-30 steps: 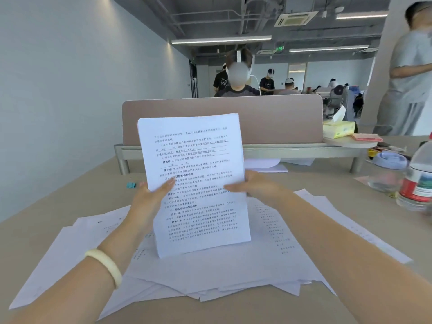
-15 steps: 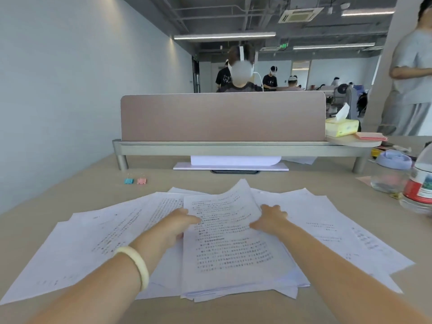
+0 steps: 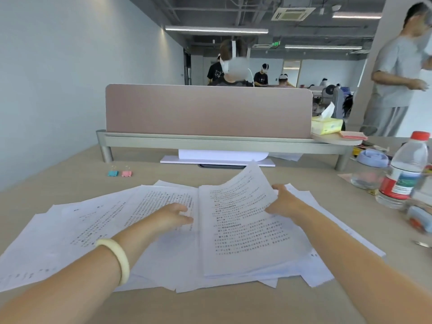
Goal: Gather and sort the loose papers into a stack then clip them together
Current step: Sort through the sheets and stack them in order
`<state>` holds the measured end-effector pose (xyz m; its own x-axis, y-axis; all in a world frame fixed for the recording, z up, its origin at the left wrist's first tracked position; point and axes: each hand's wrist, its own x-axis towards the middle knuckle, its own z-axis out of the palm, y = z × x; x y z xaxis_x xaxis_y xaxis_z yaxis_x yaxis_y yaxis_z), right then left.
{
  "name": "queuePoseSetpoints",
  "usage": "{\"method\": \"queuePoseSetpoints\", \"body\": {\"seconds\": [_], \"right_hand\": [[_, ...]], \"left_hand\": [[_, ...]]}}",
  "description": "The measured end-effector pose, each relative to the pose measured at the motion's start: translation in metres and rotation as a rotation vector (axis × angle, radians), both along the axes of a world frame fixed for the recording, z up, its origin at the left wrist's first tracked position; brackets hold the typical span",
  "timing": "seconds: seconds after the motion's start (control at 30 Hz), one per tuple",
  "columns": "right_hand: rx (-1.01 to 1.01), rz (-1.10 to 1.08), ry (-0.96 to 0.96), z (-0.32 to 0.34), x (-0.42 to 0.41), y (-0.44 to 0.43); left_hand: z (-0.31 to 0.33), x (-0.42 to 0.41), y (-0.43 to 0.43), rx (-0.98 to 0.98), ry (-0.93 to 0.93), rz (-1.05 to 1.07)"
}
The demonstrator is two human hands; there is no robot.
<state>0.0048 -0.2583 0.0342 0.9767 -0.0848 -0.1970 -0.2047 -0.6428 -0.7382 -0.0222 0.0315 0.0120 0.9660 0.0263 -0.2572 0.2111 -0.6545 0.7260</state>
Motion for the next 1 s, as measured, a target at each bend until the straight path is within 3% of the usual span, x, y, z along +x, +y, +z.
{"method": "queuePoseSetpoints", "body": {"seconds": [0.07,0.13,0.3,0.47,0.57,0.7,0.83,1.0], "right_hand": [[-0.089,-0.062,0.008,0.003,-0.004,-0.034],[-0.13,-0.078,0.047,0.0,-0.009,-0.055],[-0.062,-0.038,0.061,-0.013,-0.009,-0.044],[-0.024,0.027,0.123,-0.013,-0.005,-0.007],[0.084,0.034,0.171,-0.012,-0.005,0.003],[0.001,0.076,0.06,-0.014,-0.011,0.021],[0.154,0.08,0.018,-0.006,-0.021,0.023],[0.3,0.03,-0.128,0.031,-0.023,-0.024]], "left_hand": [[-0.005,0.0,-0.004,0.279,-0.014,-0.109],[-0.006,0.0,-0.01,0.323,-0.01,-0.145],[-0.004,0.004,-0.024,0.012,0.011,-0.127],[-0.003,0.011,-0.026,-0.445,0.09,0.081],[-0.004,0.012,-0.032,-0.602,0.116,0.16],[-0.011,0.016,-0.032,-0.723,0.088,0.231],[-0.01,0.014,-0.04,-0.67,0.041,0.188],[0.013,0.04,-0.077,-0.726,-0.159,0.117]]}}
